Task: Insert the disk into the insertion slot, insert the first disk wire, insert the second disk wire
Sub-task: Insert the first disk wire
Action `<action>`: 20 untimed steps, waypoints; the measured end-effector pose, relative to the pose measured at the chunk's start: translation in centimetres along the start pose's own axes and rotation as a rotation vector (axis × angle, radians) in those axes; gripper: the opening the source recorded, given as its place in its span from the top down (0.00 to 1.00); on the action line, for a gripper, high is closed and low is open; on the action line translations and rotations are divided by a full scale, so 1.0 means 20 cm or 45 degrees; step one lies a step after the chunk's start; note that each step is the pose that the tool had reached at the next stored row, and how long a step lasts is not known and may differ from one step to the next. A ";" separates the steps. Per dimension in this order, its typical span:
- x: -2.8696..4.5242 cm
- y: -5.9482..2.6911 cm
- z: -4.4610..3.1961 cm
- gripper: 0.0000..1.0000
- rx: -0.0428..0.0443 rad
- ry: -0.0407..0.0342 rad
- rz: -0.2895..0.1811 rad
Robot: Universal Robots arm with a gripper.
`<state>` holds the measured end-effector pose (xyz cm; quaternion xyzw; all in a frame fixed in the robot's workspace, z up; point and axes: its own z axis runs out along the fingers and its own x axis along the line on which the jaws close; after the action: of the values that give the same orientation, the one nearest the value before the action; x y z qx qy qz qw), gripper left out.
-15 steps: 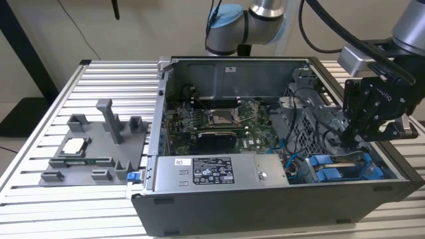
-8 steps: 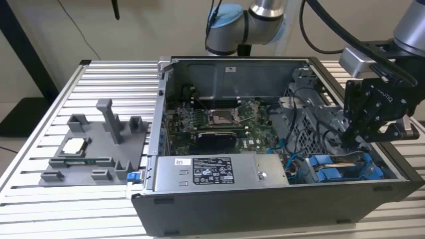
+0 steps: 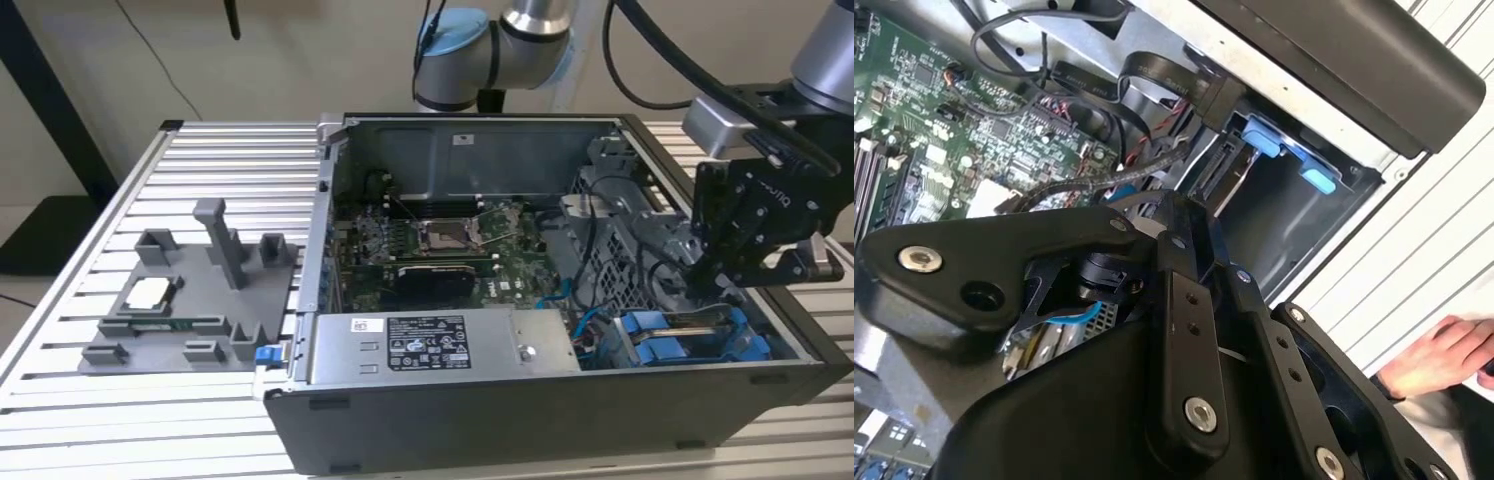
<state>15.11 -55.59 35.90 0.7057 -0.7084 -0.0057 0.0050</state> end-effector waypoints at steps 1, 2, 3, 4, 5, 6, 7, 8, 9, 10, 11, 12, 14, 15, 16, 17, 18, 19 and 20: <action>0.000 -0.001 0.001 0.81 0.000 -0.0001 0.000; 0.001 -0.001 0.001 0.81 0.000 -0.0001 0.000; 0.001 -0.002 0.002 0.81 0.000 0.0000 0.000; 0.001 -0.004 0.003 0.81 0.000 -0.0001 0.000; 0.002 -0.006 0.004 0.81 0.000 0.0000 0.000; 0.002 -0.009 0.005 0.81 0.000 -0.0001 0.000; 0.002 -0.012 0.006 0.81 0.000 -0.0002 0.000; 0.002 -0.017 0.007 0.81 0.000 0.0000 0.000; 0.002 -0.022 0.008 0.81 0.000 0.0002 0.000; 0.003 -0.028 0.009 0.81 0.000 0.0001 0.000; 0.003 -0.033 0.011 0.81 0.000 0.0000 0.000; 0.004 -0.037 0.012 0.81 0.000 0.0000 0.000; 0.005 -0.045 0.016 0.81 0.000 -0.0001 0.000; 0.006 -0.048 0.018 0.81 0.000 -0.0001 0.000; 0.006 -0.050 0.020 0.81 0.000 0.0002 0.000; 0.007 -0.052 0.023 0.81 0.000 0.0001 0.000; 0.007 -0.053 0.025 0.81 0.000 0.0000 0.000; 0.007 -0.053 0.026 0.81 0.000 0.0002 0.000; 0.007 -0.054 0.026 0.81 0.000 0.0003 0.000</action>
<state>16.17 -55.73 35.36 0.7057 -0.7085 -0.0056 0.0051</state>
